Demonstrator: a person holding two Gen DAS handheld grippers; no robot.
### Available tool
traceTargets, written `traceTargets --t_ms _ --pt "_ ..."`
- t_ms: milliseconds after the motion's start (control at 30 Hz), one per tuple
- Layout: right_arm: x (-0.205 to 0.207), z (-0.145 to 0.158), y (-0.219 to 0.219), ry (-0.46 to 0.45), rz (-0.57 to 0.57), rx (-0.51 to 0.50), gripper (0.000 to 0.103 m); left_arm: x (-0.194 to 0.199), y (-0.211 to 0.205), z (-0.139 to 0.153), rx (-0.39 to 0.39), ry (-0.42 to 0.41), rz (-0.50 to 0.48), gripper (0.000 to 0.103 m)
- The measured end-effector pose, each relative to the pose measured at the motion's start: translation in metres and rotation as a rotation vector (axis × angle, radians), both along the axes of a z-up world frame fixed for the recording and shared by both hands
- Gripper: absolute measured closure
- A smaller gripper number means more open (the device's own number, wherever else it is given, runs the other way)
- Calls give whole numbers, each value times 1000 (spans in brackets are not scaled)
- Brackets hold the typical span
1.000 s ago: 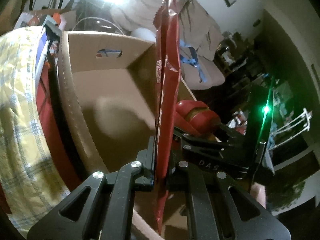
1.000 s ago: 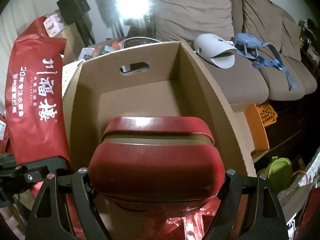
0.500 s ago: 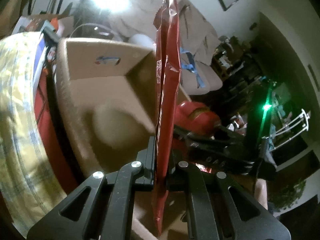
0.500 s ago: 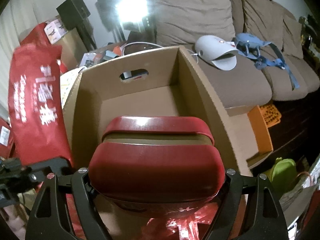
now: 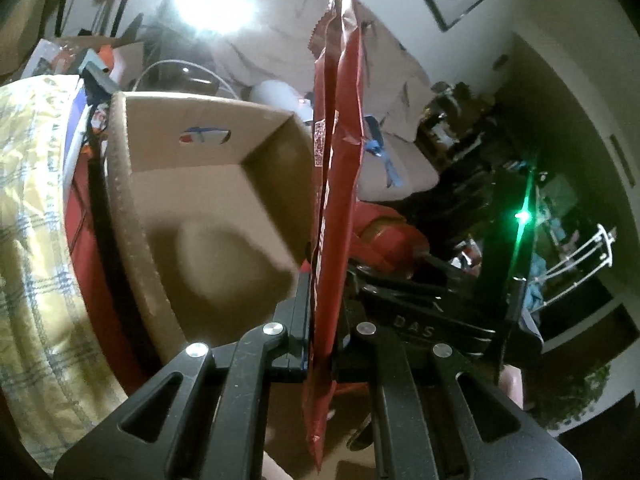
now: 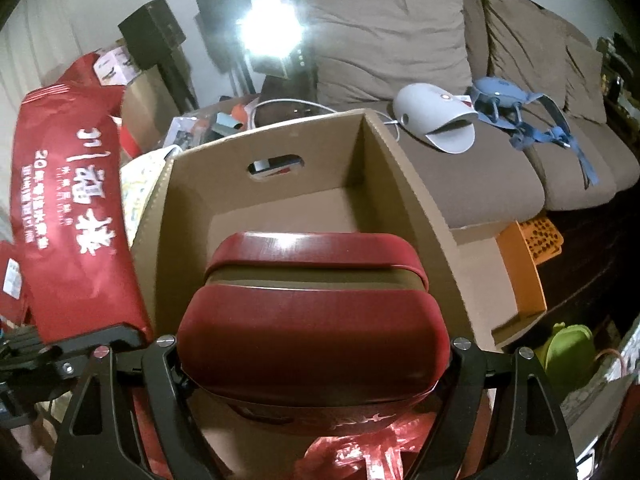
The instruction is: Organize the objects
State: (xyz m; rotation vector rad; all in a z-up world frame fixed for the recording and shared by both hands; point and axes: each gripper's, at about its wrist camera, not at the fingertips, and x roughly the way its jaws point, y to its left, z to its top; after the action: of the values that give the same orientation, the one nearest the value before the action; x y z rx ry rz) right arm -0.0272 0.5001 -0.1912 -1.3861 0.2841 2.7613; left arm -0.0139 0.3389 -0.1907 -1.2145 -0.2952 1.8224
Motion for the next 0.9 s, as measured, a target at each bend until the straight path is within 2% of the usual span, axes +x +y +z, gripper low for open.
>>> traceTargets --t_ms 200,300,500,700,900 --pt "1 4 2 16 -21 18 20 -4 -6 -1 -25 46 96 97" --pt "1 4 2 22 -20 10 20 -6 -5 -10 -9 -4 80 97" --pt "-2 -2 -4 8 -4 -4 20 -1 1 -21 -25 -41 56 97" --pt "-3 -7 -6 -3 -10 -32 20 -2 0 -21 -27 -42 53 97" --pt "-2 -6 -3 -4 -23 -28 20 0 -5 -16 -61 16 106 97"
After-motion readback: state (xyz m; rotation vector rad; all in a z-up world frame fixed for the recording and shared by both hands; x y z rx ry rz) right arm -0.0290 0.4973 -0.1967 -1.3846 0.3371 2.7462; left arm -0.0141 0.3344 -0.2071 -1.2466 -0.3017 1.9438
